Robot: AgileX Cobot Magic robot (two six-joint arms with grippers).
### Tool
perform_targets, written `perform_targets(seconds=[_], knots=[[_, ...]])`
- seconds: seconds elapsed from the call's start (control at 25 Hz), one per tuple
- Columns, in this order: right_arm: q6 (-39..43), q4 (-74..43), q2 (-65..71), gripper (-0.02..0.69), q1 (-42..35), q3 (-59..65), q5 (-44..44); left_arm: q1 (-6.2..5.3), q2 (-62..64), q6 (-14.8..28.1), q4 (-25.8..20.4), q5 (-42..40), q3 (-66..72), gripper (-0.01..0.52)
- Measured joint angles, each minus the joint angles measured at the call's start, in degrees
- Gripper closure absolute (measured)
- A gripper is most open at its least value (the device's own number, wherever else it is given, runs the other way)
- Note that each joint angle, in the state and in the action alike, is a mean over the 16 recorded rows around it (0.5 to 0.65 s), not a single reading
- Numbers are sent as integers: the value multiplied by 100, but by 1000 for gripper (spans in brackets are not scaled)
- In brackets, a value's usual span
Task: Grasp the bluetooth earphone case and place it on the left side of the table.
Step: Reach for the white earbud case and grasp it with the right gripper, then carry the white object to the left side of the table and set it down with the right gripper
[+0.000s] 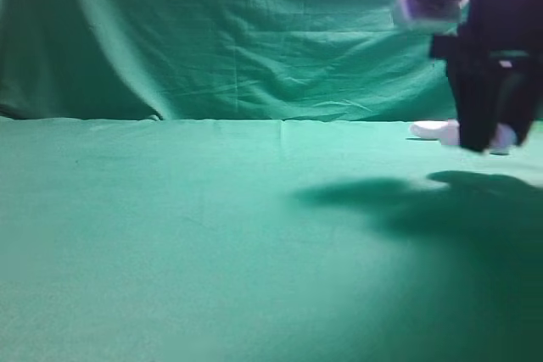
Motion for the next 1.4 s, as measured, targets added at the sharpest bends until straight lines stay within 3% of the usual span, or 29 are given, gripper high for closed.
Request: perform_targets(seconds=[0.6,1.08,1.32,1.4], knots=[[417,40,2395,337,1875,-2845,-54,0,0,0,0,0,0,514],[630,40,3106,253,2206,-3321,-228,0,0,0,0,0,0,514],[859,55,2968,187,2208,-3481,177,0,0,0,0,0,0,514],[937,48,2864,195,2207,-3568,372,0,0,0,0,0,0,514]])
